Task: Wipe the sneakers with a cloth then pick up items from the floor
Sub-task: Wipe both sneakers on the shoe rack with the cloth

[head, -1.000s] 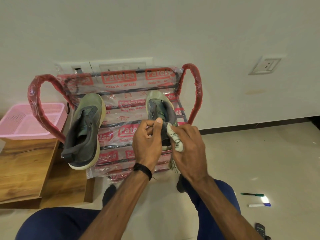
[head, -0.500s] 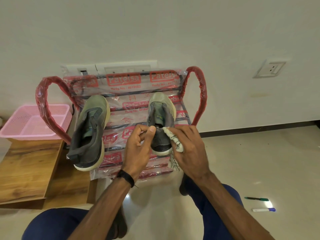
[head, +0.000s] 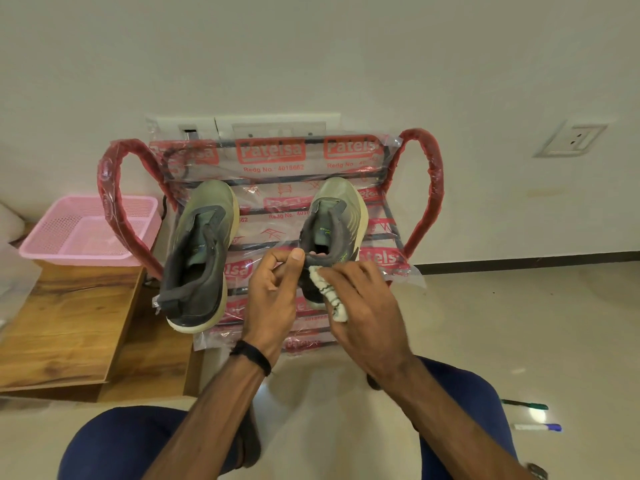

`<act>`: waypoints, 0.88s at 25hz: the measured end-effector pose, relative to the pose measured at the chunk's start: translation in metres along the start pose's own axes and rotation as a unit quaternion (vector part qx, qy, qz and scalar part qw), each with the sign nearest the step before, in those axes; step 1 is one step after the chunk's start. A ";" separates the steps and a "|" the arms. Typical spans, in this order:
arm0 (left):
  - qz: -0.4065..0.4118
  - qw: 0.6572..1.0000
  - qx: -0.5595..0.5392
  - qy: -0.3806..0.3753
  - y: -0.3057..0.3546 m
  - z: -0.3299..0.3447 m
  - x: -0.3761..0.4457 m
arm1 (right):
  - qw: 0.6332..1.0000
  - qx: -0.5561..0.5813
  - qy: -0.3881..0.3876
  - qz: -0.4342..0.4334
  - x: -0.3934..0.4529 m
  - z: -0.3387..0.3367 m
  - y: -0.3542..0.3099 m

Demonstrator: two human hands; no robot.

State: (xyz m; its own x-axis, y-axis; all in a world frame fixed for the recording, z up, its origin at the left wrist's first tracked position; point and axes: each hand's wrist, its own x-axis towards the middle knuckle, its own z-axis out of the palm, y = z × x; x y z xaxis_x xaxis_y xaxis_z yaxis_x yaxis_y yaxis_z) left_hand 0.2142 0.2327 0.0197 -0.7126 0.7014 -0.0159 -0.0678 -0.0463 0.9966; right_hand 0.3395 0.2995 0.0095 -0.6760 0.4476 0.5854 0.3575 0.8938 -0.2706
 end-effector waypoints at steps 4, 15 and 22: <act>-0.003 1.000 -0.003 0.008 0.002 0.007 0.004 | 0.996 -0.016 0.033 0.081 0.003 0.011 0.005; -0.010 0.999 0.017 0.029 -0.002 0.020 -0.004 | 0.981 0.054 0.076 0.168 -0.010 0.016 0.000; -0.019 0.999 0.032 0.031 -0.009 0.014 -0.007 | 0.997 -0.063 -0.011 -0.040 -0.028 0.007 0.030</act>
State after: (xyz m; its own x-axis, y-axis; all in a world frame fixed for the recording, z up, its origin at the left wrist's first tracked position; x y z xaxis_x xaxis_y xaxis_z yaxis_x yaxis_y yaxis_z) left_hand 0.2299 0.2384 0.0119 -0.7523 0.6563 -0.0576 -0.0527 0.0272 0.9982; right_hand 0.3650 0.3142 -0.0200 -0.7196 0.3764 0.5835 0.3791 0.9170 -0.1240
